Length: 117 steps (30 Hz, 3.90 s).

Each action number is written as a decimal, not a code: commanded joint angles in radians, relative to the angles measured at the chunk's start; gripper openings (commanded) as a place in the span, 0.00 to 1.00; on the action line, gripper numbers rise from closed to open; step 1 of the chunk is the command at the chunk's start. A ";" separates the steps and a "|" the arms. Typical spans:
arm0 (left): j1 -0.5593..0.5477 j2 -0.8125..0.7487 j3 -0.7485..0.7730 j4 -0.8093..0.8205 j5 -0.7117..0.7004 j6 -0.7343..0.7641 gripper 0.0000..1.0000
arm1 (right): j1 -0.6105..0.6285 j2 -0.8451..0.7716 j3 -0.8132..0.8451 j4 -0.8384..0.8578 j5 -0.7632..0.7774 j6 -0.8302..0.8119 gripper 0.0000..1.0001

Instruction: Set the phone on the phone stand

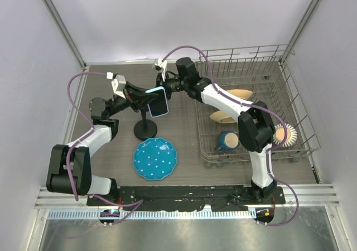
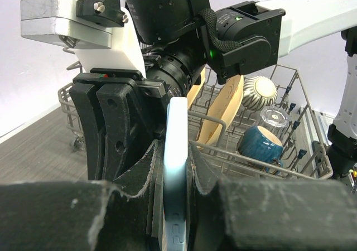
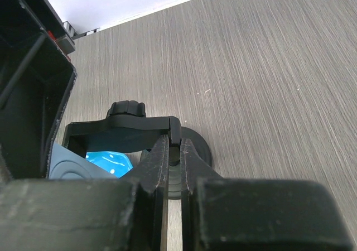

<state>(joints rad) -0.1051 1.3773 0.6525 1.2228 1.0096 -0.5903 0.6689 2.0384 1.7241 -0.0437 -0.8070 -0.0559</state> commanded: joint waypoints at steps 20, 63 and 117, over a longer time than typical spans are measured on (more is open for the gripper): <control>0.100 0.065 0.053 0.140 -0.089 0.004 0.00 | 0.001 -0.033 -0.018 0.149 0.119 0.132 0.01; -0.084 -0.225 -0.085 -0.658 -0.982 0.610 0.00 | 0.317 -0.233 -0.118 0.157 0.928 0.235 0.01; 0.004 -0.284 -0.040 -0.476 -0.310 0.336 0.00 | -0.048 -0.356 -0.256 0.099 0.180 0.146 0.52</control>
<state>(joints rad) -0.1211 1.0977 0.6094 0.6025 0.5797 -0.1249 0.6548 1.7267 1.5005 -0.0879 -0.5095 0.0959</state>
